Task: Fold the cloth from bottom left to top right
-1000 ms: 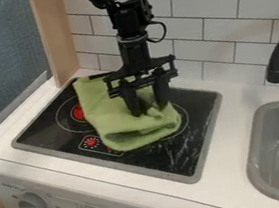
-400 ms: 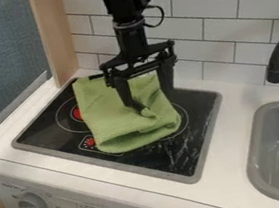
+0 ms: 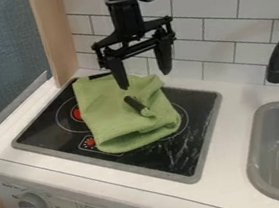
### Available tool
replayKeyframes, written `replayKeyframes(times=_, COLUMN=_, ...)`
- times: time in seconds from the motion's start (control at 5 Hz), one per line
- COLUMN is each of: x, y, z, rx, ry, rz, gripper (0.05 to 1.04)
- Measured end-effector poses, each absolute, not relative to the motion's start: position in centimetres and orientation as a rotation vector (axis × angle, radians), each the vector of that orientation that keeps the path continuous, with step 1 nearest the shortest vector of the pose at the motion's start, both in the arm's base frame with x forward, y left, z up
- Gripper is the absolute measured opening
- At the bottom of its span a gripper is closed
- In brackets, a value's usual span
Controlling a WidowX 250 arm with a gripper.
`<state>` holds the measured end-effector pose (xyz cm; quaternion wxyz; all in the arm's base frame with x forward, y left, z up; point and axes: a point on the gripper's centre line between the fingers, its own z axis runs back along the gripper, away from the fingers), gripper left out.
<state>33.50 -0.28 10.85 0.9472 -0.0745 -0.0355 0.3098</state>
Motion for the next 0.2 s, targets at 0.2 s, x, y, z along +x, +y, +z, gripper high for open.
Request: replayKeyframes(times=0.2, x=33.52, y=-0.29, z=10.95, rx=-0.150, ry=-0.077, rz=0.628, gripper=0.999)
